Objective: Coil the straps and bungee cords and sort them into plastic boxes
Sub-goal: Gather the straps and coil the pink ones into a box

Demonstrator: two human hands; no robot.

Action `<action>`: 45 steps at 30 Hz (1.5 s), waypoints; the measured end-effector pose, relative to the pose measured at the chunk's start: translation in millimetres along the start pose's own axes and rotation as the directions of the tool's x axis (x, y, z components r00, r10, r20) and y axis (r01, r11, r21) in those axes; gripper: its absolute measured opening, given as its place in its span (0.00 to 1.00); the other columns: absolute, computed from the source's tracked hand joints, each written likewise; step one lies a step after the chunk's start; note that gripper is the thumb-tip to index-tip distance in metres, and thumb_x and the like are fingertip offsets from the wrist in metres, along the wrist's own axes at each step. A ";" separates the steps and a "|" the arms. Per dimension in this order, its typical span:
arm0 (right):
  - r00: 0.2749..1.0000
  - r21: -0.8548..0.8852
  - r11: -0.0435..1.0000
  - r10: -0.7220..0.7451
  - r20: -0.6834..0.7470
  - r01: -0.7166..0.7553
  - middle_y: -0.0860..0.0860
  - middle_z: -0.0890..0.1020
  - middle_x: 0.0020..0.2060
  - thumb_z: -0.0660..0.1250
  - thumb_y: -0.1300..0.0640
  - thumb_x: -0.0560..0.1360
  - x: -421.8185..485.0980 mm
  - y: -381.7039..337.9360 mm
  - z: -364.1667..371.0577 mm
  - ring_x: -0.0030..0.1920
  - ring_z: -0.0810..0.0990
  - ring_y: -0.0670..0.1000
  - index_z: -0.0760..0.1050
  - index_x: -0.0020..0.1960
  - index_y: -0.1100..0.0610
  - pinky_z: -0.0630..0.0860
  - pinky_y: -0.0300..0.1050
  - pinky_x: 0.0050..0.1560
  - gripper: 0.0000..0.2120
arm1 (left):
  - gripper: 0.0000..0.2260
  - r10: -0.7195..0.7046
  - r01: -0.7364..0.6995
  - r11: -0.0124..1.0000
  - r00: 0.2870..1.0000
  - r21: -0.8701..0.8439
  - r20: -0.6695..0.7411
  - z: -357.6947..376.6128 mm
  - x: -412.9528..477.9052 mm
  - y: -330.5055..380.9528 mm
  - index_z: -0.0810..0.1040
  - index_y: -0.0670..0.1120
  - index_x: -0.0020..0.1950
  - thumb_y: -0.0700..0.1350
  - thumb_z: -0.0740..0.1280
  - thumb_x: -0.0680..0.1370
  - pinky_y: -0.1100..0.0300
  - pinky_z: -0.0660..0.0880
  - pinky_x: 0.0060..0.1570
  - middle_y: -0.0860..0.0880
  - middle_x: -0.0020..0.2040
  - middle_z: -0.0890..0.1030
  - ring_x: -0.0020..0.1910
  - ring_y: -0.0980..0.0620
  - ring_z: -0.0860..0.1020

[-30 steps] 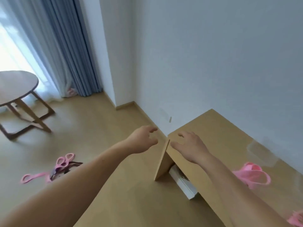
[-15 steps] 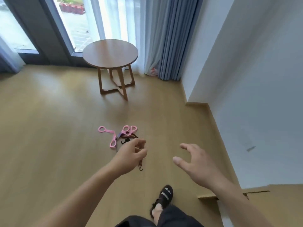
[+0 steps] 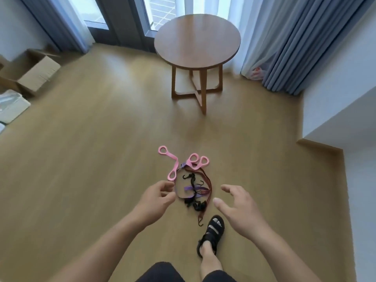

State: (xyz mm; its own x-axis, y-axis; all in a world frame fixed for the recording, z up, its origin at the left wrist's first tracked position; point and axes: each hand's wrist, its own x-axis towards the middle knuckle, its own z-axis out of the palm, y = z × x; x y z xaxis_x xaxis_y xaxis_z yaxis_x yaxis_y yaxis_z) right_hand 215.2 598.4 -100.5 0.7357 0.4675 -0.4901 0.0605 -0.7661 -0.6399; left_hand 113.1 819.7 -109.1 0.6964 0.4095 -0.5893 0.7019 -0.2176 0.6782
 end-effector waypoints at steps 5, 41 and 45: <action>0.993 -0.066 0.998 0.024 0.118 -0.016 0.47 0.74 0.65 0.66 0.45 0.77 129.4 6.2 22.1 0.66 0.70 0.48 0.70 0.70 0.51 0.66 0.41 0.66 0.23 | 0.14 -0.115 0.114 0.992 0.993 -0.044 -0.021 15.2 114.6 -8.1 0.77 0.47 0.65 0.43 0.65 0.79 0.60 0.74 0.54 0.52 0.57 0.80 0.53 0.57 0.78; 0.932 0.323 0.946 -0.096 0.351 -0.024 0.43 0.81 0.29 0.67 0.50 0.72 586.4 139.7 389.7 0.31 0.76 0.42 0.78 0.35 0.51 0.73 0.37 0.33 0.09 | 0.35 0.179 -0.167 0.981 0.975 -0.102 0.132 99.7 569.4 -370.8 0.64 0.66 0.71 0.51 0.75 0.69 0.63 0.54 0.73 0.66 0.76 0.60 0.78 0.65 0.45; 0.980 0.277 0.958 0.011 0.201 -0.068 0.45 0.82 0.36 0.66 0.53 0.77 627.2 144.8 412.0 0.40 0.81 0.47 0.80 0.43 0.53 0.76 0.45 0.45 0.07 | 0.07 -0.007 0.002 0.963 1.000 -0.271 -0.017 86.3 577.1 -389.0 0.81 0.47 0.52 0.44 0.65 0.78 0.56 0.72 0.51 0.53 0.48 0.83 0.49 0.54 0.78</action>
State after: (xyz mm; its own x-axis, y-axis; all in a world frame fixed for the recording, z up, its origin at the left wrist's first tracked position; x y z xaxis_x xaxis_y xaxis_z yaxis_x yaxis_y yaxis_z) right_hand 407.4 962.4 -744.4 0.5858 0.5380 -0.6061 -0.1786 -0.6438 -0.7441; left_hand 254.9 1064.1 -750.9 0.6886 0.4262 -0.5867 0.6368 0.0315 0.7703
